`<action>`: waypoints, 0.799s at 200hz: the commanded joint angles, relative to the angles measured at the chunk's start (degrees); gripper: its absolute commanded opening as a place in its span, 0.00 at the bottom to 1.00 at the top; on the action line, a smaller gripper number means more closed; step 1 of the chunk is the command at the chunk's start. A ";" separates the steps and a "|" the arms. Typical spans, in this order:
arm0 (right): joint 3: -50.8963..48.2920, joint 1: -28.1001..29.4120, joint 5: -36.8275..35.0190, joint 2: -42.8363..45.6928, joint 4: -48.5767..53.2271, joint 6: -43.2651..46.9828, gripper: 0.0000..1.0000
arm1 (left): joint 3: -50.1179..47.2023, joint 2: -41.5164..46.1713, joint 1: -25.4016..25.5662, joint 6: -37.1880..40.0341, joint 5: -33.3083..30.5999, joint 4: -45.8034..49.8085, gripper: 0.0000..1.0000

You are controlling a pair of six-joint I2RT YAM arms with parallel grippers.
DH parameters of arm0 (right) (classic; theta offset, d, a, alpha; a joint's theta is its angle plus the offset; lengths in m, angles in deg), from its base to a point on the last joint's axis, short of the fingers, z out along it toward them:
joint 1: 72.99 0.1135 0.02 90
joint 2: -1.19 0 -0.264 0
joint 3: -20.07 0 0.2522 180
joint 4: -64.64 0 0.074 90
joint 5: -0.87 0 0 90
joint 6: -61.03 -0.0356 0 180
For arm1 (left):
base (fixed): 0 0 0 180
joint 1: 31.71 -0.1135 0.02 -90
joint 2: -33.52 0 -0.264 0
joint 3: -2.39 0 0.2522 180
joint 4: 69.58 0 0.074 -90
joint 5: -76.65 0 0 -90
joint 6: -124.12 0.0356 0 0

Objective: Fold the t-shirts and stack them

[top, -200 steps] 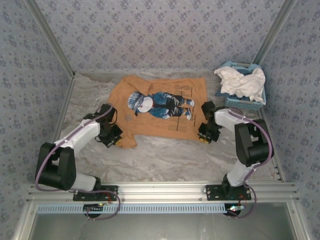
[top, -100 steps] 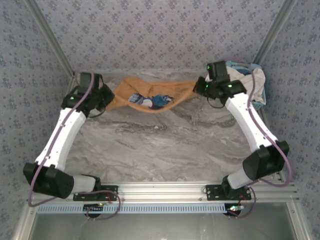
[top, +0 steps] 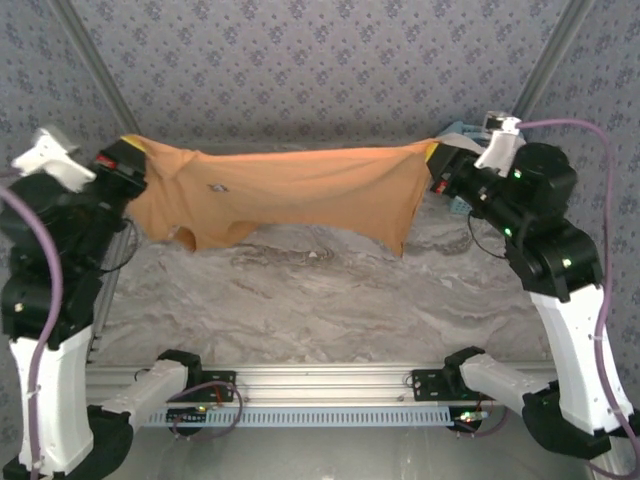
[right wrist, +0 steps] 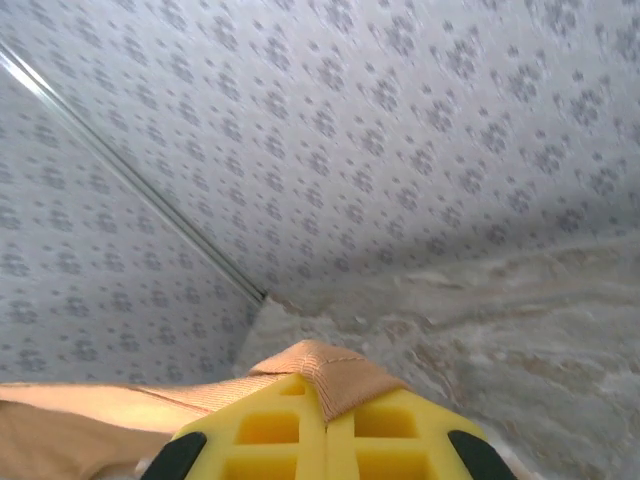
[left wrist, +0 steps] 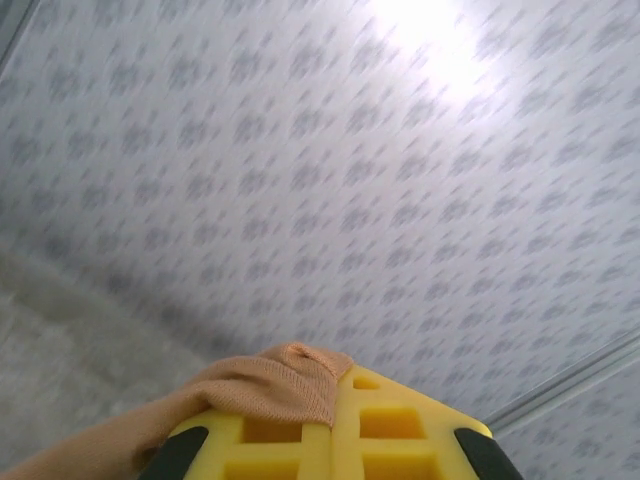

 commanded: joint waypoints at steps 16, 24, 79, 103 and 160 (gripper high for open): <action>3.14 -1.60 3.89 -7.36 -1.68 -3.41 0.00 | 13.59 -15.13 -0.74 1.47 -2.08 7.42 0.00; 3.28 -2.39 5.16 -9.38 -2.73 -4.60 0.00 | 16.20 -18.88 -1.78 1.30 -1.24 8.80 0.00; 6.32 -8.56 13.77 -25.61 -11.14 -11.33 0.00 | 35.40 -43.61 -11.22 3.52 13.73 9.75 0.00; 11.03 -10.70 15.31 -31.20 -13.08 -11.63 0.00 | 54.92 -56.21 -12.63 5.24 17.84 15.42 0.00; 27.77 -17.64 17.75 -39.47 -12.17 -13.47 0.00 | 67.90 -59.00 -13.59 0.23 23.84 5.22 0.00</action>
